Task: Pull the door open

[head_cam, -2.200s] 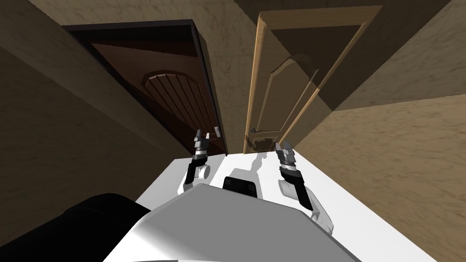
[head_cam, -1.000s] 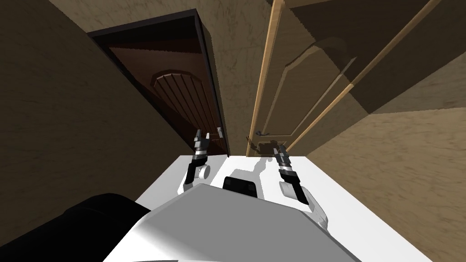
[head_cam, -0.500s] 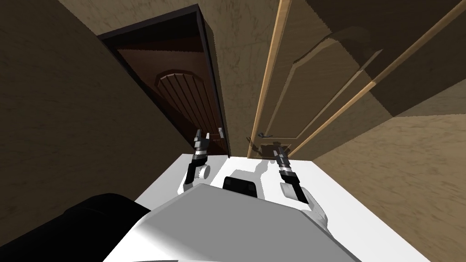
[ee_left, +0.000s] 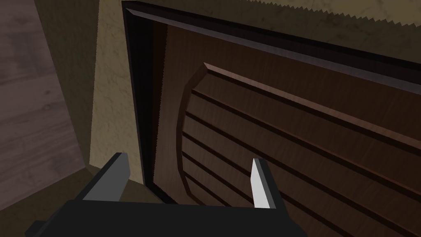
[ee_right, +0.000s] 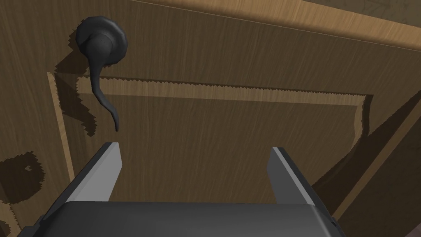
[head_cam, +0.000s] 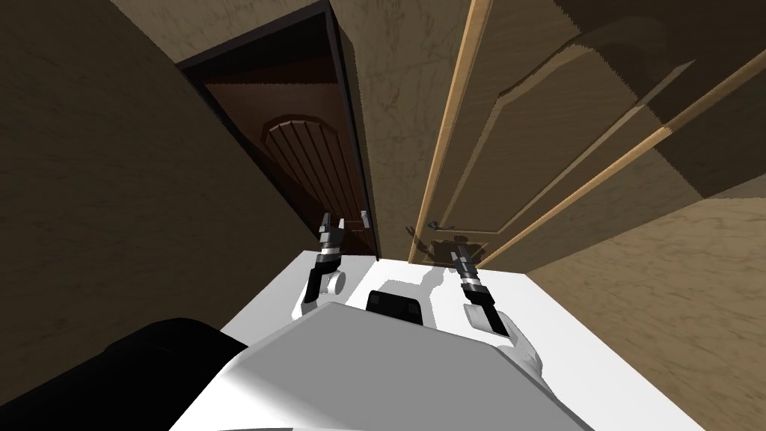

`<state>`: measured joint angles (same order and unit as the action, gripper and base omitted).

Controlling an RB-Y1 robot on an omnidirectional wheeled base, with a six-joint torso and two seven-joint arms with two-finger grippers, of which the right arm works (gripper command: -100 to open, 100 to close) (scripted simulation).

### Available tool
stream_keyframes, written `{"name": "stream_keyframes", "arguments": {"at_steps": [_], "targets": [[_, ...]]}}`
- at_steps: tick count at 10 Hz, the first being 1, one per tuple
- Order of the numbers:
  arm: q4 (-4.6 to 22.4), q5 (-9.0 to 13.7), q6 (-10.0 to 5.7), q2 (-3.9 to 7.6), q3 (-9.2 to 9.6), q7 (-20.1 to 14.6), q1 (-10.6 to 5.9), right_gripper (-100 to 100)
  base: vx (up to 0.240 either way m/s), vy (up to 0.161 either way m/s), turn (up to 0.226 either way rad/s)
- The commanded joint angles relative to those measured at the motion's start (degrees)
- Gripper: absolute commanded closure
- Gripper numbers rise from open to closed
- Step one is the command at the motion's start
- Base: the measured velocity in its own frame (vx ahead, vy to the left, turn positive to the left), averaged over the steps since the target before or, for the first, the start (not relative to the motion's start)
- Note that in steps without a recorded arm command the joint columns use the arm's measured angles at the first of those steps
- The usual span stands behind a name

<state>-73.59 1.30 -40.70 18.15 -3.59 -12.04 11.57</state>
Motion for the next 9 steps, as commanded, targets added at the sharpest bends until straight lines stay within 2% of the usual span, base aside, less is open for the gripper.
{"name": "stream_keyframes", "arguments": {"at_steps": [1, 3, 4, 6, 7, 9], "targets": [[1.7, 0.1, -0.09, 0.27, 0.02, -0.2, -0.67, -100, 0.06, -0.017, 0.048], [5.8, 0.5, -0.46, 1.28, 0.03, -0.9, -1.85, -100, 0.063, -0.021, 0.094], [5.8, 0.5, -0.46, 1.28, 0.03, -0.9, -1.85, -100, 0.05, -0.016, 0.045], [9.2, 0.8, -0.82, 2.25, 0.05, -1.5, -2.98, -100, 0.057, -0.021, 0.093], [9.7, 0.8, -0.82, 2.25, 0.05, -1.5, -2.98, -100, 0.054, -0.03, 0.038], [13.0, 1.1, -1.13, 3.09, 0.06, -2.1, -3.96, -100, 0.066, -0.024, 0.091]]}}
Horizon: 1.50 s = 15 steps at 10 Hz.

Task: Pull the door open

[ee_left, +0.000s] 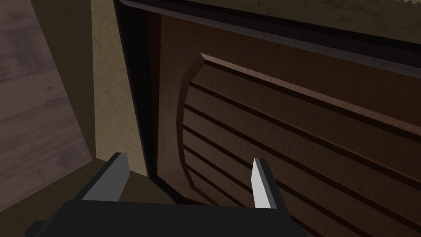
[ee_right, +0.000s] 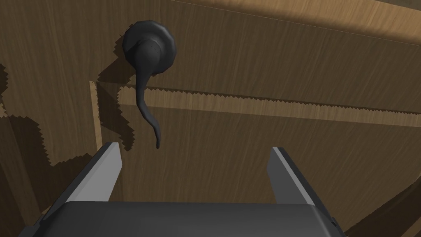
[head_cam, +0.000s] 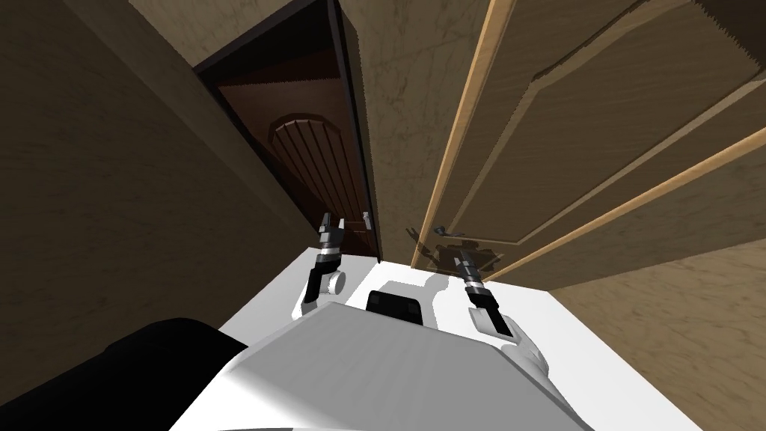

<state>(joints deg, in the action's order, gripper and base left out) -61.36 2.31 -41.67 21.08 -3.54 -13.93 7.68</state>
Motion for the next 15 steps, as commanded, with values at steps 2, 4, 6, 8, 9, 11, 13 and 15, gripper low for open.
{"name": "stream_keyframes", "arguments": {"at_steps": [2, 4, 6, 8, 9, 11, 13, 15], "targets": [[2.6, 0.2, -0.32, 0.58, 0.01, -0.4, -0.56, -100, 0.061, -0.031, 0.06], [5.4, 0.5, -0.58, 1.27, 0.02, -0.9, -1.37, -100, 0.046, -0.016, 0.07], [8.0, 0.7, -0.81, 1.91, 0.03, -1.3, -2.12, -100, 0.064, -0.029, 0.076], [9.9, 0.9, -0.98, 2.37, 0.04, -1.6, -2.66, -100, 0.061, -0.028, 0.059], [10.8, 0.9, -1.07, 2.6, 0.04, -1.8, -2.93, -100, 0.048, -0.023, 0.052], [12.4, 1.1, -1.21, 2.99, 0.05, -2.0, -3.39, -100, 0.04, -0.023, 0.044], [12.6, 1.2, -1.15, 2.78, -0.3, -1.7, -3.78, -100, 0.076, -0.027, 0.041], [13.2, 1.3, -1.02, 2.62, -0.71, -1.4, -4.25, -100, 0.207, -0.032, 0.057]]}}
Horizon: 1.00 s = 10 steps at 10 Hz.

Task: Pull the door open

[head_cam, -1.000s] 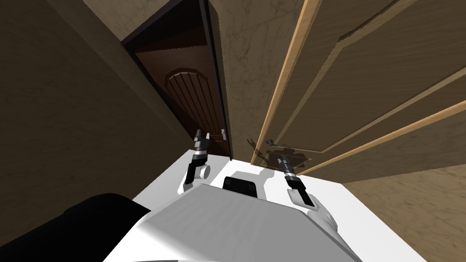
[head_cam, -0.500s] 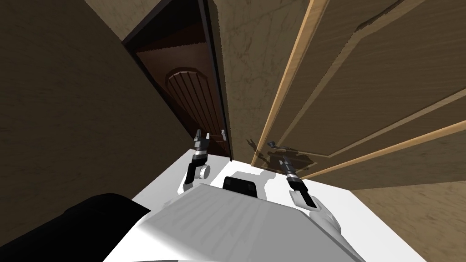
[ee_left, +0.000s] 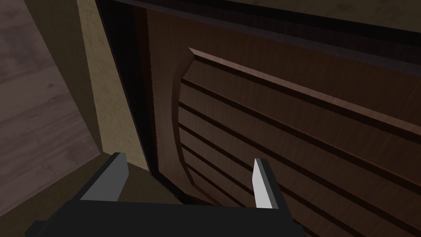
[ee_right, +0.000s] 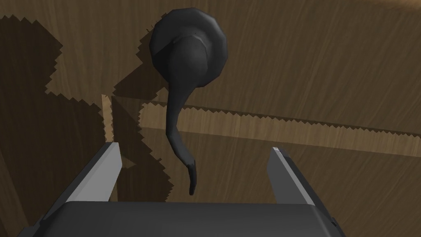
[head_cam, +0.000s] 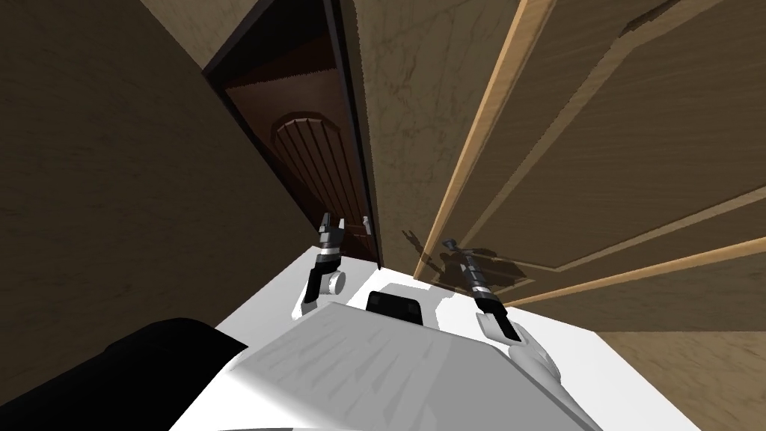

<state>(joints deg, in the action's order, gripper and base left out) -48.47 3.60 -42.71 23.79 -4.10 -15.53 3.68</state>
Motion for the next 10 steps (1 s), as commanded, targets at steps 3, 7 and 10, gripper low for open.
{"name": "stream_keyframes", "arguments": {"at_steps": [3, 7, 10], "targets": [[1.5, 0.4, 0.27, -0.4, -0.96, 0.7, -1.18, -100, 0.199, -0.05, 0.074], [1.6, 0.4, 0.22, -0.38, -0.99, 0.7, -1.26, 100, 0.051, -0.015, 0.011], [1.6, 0.4, 0.22, -0.38, -0.99, 0.7, -1.26, 100, -0.014, 0.002, 0.0]]}}
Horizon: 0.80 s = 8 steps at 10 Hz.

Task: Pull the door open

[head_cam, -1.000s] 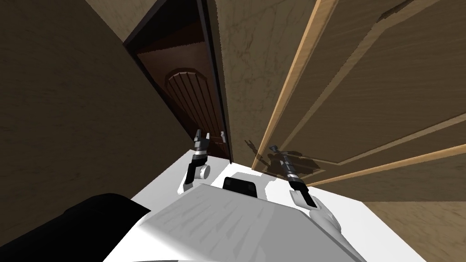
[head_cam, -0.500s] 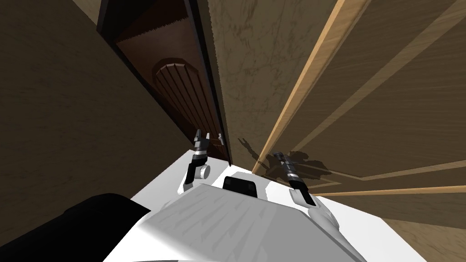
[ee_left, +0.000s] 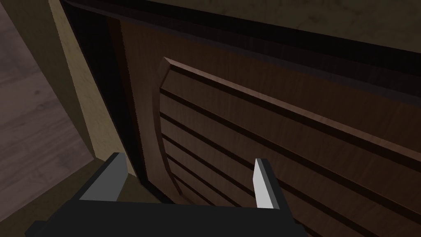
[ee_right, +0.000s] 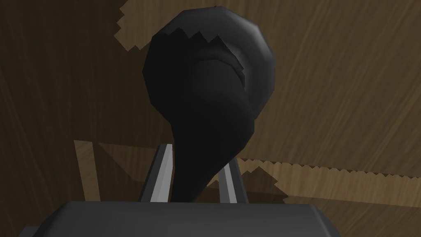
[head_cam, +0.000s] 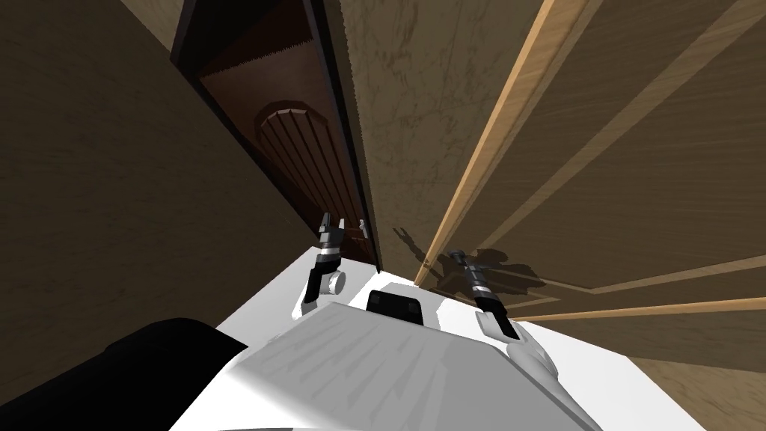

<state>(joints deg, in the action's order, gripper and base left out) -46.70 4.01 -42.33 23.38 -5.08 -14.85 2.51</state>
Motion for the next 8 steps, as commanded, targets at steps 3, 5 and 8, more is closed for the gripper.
{"name": "stream_keyframes", "arguments": {"at_steps": [3, 5, 8], "targets": [[-0.3, -0.4, -1.22, 0.88, 0.86, -1.1, 0.97, 100, -0.081, -0.036, 0.077], [-0.6, -0.8, -2.64, 1.91, 1.84, -2.4, 2.06, 100, -0.171, -0.043, 0.102], [-1.1, -1.4, -4.92, 3.55, 3.43, -4.5, 3.83, 100, -0.229, -0.075, 0.135]]}}
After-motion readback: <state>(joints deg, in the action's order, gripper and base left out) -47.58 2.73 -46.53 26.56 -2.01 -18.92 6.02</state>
